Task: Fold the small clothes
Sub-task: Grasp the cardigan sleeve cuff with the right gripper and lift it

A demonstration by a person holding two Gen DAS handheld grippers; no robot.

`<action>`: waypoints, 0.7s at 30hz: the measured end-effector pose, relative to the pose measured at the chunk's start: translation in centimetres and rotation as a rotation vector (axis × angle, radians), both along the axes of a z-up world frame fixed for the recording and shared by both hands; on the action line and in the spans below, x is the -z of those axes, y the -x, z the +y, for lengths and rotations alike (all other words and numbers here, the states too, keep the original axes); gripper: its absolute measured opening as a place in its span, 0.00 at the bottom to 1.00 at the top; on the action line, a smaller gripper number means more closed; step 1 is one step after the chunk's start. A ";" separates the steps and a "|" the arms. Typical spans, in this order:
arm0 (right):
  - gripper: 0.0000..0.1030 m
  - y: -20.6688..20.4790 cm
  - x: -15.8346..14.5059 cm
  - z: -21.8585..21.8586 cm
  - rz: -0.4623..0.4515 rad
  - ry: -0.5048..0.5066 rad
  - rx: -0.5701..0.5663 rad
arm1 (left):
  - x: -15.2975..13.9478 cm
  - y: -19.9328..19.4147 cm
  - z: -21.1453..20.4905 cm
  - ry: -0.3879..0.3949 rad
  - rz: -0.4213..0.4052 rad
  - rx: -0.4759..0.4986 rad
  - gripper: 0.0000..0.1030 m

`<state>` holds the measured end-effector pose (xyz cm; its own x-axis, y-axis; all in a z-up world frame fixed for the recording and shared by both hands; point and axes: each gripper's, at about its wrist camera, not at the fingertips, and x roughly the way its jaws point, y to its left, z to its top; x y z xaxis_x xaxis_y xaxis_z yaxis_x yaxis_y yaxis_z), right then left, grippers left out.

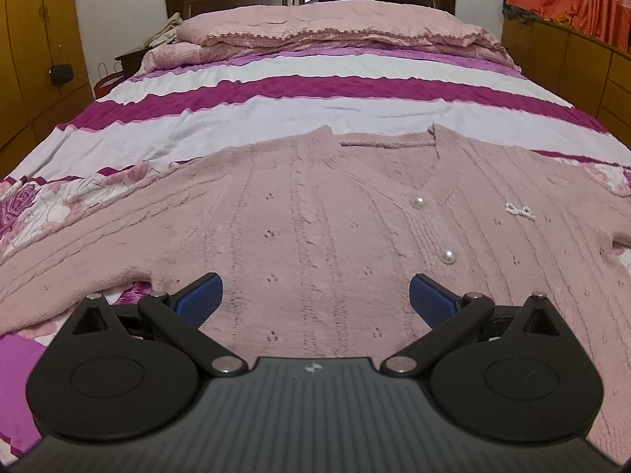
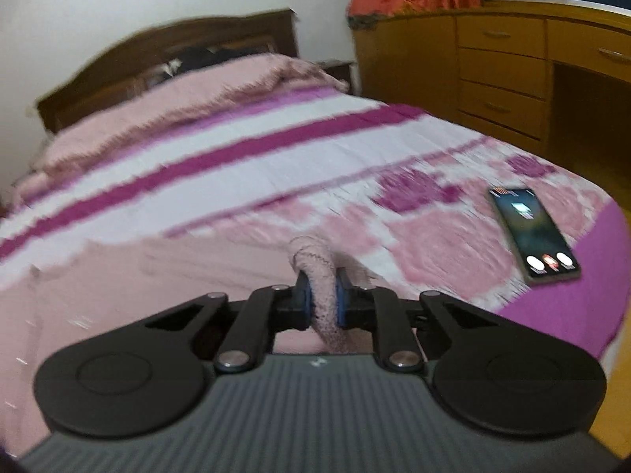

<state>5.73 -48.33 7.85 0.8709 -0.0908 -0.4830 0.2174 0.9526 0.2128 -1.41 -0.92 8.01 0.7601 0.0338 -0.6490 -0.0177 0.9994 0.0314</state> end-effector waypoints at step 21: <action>0.15 -9.1 -3.0 24.4 0.031 -0.050 -0.524 | -3.0 0.5 9.4 -0.022 -0.047 -0.109 1.00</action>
